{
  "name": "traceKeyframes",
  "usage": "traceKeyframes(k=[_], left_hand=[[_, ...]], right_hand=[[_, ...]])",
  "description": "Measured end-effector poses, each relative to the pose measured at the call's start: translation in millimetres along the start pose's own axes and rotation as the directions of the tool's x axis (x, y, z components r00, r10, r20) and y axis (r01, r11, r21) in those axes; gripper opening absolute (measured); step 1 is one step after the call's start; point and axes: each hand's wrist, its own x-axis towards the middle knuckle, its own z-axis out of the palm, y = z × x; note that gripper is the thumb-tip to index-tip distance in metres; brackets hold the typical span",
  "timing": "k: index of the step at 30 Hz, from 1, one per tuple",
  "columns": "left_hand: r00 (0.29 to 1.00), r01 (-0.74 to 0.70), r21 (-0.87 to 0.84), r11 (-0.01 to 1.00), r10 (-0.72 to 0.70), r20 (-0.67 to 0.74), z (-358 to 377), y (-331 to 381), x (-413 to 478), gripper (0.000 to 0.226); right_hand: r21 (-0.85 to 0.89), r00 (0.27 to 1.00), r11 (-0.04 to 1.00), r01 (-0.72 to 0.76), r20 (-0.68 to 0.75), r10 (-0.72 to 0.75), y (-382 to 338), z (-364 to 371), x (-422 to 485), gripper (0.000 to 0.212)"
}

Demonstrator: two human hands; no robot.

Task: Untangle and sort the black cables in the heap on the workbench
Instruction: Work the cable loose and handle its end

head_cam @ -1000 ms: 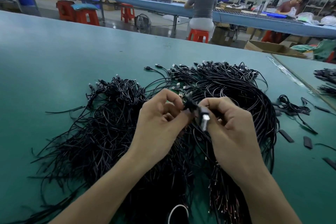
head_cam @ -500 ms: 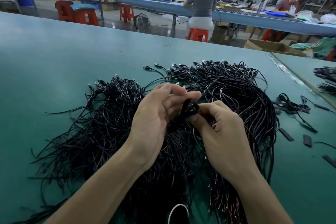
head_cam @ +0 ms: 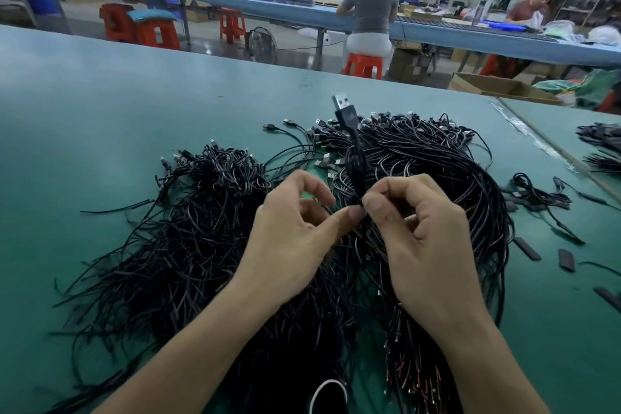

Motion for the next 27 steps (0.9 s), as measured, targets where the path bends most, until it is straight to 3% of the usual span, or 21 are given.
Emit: traceKeyframes(k=[5,8,11,17,20,22,25,27], left_hand=[[0.998,0.060,-0.311,0.949,-0.055,0.026,-2.9,3.7,1.3,0.007],[0.996,0.093,-0.538,0.838,-0.087,0.038,-8.9,10.8,4.8,0.033],[0.994,0.090,-0.595,0.799,-0.034,0.105,-9.2,17.6,4.5,0.029],[0.995,-0.053,-0.463,0.885,0.084,0.047,-2.4,14.2,-0.8,0.040],[0.990,-0.109,-0.383,0.917,0.136,0.044,0.3,8.9,0.3,0.020],[0.992,-0.096,-0.331,0.939,0.118,0.049,-1.4,5.5,1.9,0.009],[0.998,-0.017,-0.123,0.992,0.024,0.053,-8.0,-3.1,3.7,0.038],[0.994,0.032,-0.029,0.999,-0.028,0.105,-9.2,-5.7,3.2,0.044]], right_hand=[[0.022,0.997,1.000,0.012,0.072,-0.014,-0.3,5.6,-1.7,0.012],[-0.014,0.995,1.000,0.002,0.100,0.000,1.5,8.2,-3.1,0.013],[-0.017,0.994,1.000,-0.019,0.111,0.021,3.8,9.6,-3.3,0.010],[-0.066,0.996,0.998,-0.019,0.085,0.024,5.1,8.3,-3.3,0.006],[-0.045,0.998,0.998,-0.033,0.049,0.035,4.7,6.5,-2.8,0.008],[-0.059,0.999,0.998,-0.037,0.032,0.039,7.0,2.9,-1.2,0.020],[-0.046,0.998,0.997,-0.065,0.016,0.066,9.8,-2.1,1.4,0.016],[-0.024,0.998,0.998,-0.065,0.002,0.065,9.3,-3.1,1.9,0.013]])
